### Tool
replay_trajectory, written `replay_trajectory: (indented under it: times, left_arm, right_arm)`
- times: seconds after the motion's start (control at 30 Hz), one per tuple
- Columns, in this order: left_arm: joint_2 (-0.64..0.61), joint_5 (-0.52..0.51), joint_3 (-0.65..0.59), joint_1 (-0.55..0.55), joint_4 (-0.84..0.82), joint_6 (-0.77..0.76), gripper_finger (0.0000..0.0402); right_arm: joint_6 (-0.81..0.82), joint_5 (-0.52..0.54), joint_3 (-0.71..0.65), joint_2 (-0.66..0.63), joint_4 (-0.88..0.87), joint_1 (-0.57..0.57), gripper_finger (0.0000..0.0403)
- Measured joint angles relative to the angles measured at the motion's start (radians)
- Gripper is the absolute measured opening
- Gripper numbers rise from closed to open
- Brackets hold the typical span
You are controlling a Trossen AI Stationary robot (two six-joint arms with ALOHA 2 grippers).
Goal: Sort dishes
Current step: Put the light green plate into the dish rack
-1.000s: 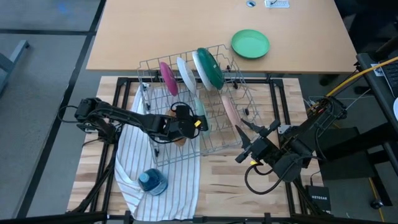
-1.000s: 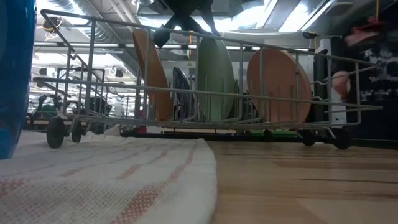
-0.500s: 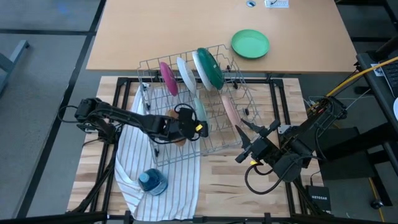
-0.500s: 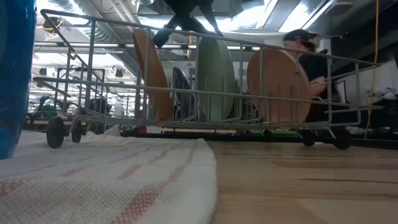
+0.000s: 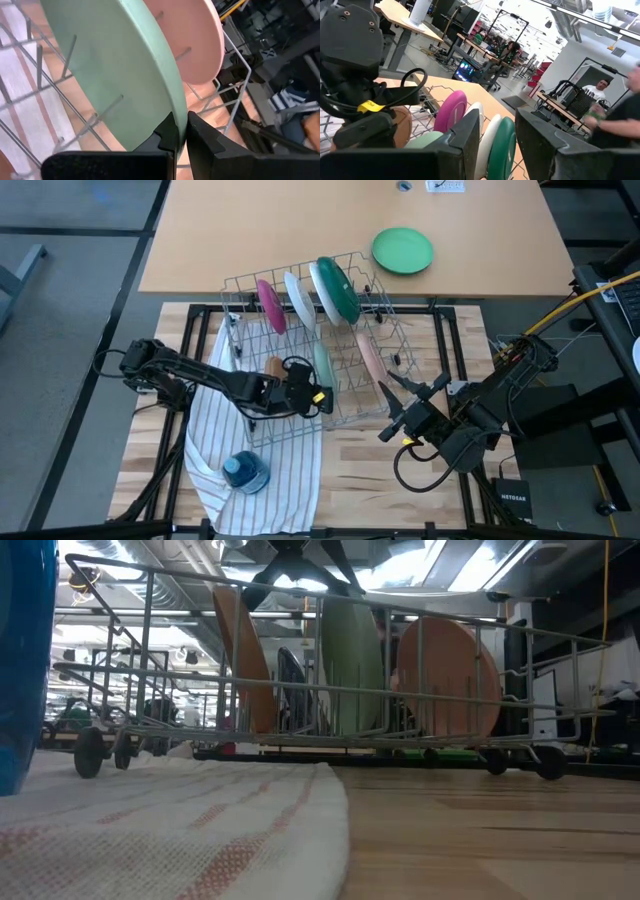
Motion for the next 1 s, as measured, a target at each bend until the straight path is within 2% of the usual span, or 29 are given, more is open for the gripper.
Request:
replay_trajectory:
  times: [0.23, 0.63, 0.77, 1.0]
  left_arm:
    - [0.000, 0.000, 0.000, 0.003, 0.002, -0.048, 0.0018]
    - [0.000, 0.007, 0.000, 0.018, -0.006, 0.044, 0.0020]
    - [0.000, 0.058, 0.000, 0.018, -0.025, 0.113, 0.0058]
    - [-0.001, 0.063, 0.000, 0.018, -0.026, 0.132, 0.0144]
  right_arm:
    - [0.001, 0.000, 0.000, 0.000, 0.001, 0.000, 0.0129]
    - [0.001, 0.000, 0.000, 0.000, 0.001, 0.000, 0.0129]
    - [0.001, 0.000, 0.000, 0.000, 0.001, 0.000, 0.0129]
    - [0.001, 0.000, 0.000, 0.000, 0.001, 0.000, 0.0129]
